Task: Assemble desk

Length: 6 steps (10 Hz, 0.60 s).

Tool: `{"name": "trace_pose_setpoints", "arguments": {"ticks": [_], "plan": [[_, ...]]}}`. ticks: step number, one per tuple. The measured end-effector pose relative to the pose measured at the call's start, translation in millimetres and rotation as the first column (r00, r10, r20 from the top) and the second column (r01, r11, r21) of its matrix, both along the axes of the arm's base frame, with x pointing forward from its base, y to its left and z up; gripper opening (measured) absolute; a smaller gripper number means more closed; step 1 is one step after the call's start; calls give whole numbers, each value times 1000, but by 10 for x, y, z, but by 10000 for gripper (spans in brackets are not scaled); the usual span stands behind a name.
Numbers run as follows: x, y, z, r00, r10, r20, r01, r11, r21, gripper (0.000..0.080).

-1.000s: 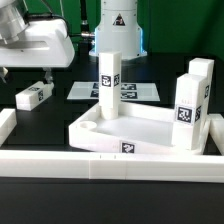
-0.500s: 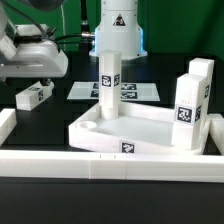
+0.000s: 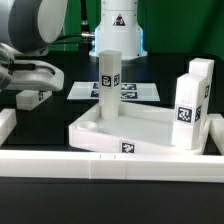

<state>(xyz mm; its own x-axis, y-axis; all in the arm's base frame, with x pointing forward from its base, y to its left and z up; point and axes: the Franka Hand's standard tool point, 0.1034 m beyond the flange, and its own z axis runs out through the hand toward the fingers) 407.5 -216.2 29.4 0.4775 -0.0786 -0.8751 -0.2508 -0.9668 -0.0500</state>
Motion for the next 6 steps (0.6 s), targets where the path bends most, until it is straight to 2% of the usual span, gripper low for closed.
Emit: {"name": "trace_pose_setpoints", "arguments": {"ticks": [1, 3, 6], "plan": [[-11, -40, -72, 998, -4, -57, 4, 1000, -5, 649], [40, -61, -116, 999, 7, -43, -8, 1000, -14, 649], [12, -87, -201, 999, 7, -41, -8, 1000, -24, 649]]}}
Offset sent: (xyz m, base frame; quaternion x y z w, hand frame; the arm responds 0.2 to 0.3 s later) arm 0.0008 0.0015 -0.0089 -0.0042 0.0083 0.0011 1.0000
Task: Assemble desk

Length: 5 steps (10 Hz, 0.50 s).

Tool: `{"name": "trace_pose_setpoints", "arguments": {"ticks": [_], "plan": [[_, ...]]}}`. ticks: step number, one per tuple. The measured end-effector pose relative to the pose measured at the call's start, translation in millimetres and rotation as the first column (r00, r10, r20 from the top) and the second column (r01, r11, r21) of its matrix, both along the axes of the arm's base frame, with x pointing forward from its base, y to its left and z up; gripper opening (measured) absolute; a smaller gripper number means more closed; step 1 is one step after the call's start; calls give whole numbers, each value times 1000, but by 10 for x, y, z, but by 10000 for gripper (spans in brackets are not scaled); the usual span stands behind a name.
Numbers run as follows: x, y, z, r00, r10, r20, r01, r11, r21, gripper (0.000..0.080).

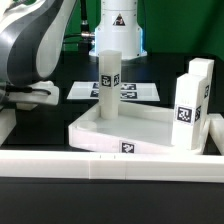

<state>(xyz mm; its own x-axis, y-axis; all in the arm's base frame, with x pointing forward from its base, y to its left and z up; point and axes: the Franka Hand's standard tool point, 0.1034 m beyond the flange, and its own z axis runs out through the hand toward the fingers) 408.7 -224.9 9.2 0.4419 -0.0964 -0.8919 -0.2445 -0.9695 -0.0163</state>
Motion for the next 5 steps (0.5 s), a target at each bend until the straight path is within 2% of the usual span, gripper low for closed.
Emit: {"name": "trace_pose_setpoints", "arguments": {"ticks": [1, 2, 3, 4, 5], "plan": [[-12, 5, -14, 1000, -1, -4, 1, 1000, -2, 649], [-14, 21, -25, 1000, -4, -7, 3, 1000, -5, 606], [-16, 27, -31, 1000, -7, -10, 6, 1000, -11, 447], [-18, 24, -31, 1000, -7, -10, 7, 1000, -11, 447], [-20, 19, -30, 1000, -9, -10, 9, 1000, -11, 310]]}}
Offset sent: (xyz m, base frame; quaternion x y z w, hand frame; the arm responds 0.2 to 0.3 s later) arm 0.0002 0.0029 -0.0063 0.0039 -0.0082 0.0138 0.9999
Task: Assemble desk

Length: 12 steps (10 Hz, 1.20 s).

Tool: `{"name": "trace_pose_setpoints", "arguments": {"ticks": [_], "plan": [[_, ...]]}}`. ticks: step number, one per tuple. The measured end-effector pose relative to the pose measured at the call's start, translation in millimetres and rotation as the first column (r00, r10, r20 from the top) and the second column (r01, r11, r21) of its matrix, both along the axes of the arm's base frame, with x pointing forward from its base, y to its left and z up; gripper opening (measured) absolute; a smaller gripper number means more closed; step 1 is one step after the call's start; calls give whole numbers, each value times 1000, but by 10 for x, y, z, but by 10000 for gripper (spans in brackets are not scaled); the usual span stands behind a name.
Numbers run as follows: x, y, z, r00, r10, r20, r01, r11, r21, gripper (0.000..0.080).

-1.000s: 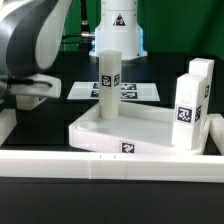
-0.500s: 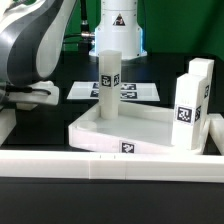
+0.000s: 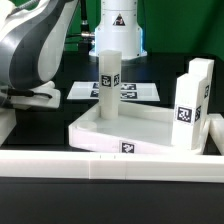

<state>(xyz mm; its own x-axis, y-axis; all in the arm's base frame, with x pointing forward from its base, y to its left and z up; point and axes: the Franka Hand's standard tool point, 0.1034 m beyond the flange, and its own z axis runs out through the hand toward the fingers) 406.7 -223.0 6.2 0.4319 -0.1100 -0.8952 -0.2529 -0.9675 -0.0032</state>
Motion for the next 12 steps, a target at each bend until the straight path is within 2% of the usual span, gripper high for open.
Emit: {"name": "trace_pose_setpoints", "arguments": {"ticks": [3, 4, 6, 9, 10, 12], "plan": [[21, 4, 19, 1000, 2, 5, -2, 1000, 0, 288], [62, 20, 68, 1000, 5, 14, -5, 1000, 0, 288], [249, 117, 309, 998, 28, 53, -29, 1000, 1, 288], [530, 331, 809, 993, 58, 106, -60, 998, 16, 290], [561, 317, 852, 991, 58, 120, -61, 998, 17, 290], [575, 285, 816, 989, 60, 136, -62, 998, 7, 290]]}}
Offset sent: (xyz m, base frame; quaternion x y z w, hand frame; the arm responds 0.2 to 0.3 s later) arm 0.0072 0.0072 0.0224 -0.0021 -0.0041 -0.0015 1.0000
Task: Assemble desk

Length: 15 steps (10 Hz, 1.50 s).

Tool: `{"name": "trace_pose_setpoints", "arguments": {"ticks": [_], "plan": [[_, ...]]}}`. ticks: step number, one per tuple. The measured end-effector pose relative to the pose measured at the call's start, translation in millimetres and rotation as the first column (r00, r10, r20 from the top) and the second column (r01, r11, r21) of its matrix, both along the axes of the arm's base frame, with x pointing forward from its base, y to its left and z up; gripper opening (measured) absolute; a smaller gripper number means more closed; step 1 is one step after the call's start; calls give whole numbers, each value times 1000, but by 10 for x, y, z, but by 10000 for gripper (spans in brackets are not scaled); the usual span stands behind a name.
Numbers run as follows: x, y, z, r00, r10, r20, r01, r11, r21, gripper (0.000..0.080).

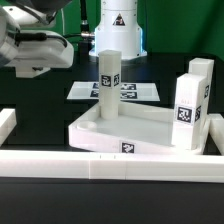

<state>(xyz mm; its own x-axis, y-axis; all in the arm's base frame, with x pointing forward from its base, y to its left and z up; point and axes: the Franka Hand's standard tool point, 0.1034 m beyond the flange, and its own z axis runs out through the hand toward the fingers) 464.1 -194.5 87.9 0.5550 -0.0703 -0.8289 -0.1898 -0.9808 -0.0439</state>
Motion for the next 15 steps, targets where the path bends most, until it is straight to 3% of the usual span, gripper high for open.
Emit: {"name": "trace_pose_setpoints", "arguments": {"ticks": [2, 3, 5, 6, 10, 13, 15], "plan": [[36, -19, 1, 1000, 4, 22, -4, 1000, -7, 290], [93, 0, 65, 999, 8, 42, -7, 1000, -10, 290], [314, 54, 342, 984, 9, 175, -3, 999, -37, 290], [364, 43, 384, 974, 14, 227, -2, 999, -50, 290], [493, -19, 380, 868, 53, 494, 9, 992, -123, 290], [708, 231, 646, 759, 70, 648, 41, 987, -155, 290], [832, 317, 710, 640, 75, 764, 85, 982, -167, 290]]}}
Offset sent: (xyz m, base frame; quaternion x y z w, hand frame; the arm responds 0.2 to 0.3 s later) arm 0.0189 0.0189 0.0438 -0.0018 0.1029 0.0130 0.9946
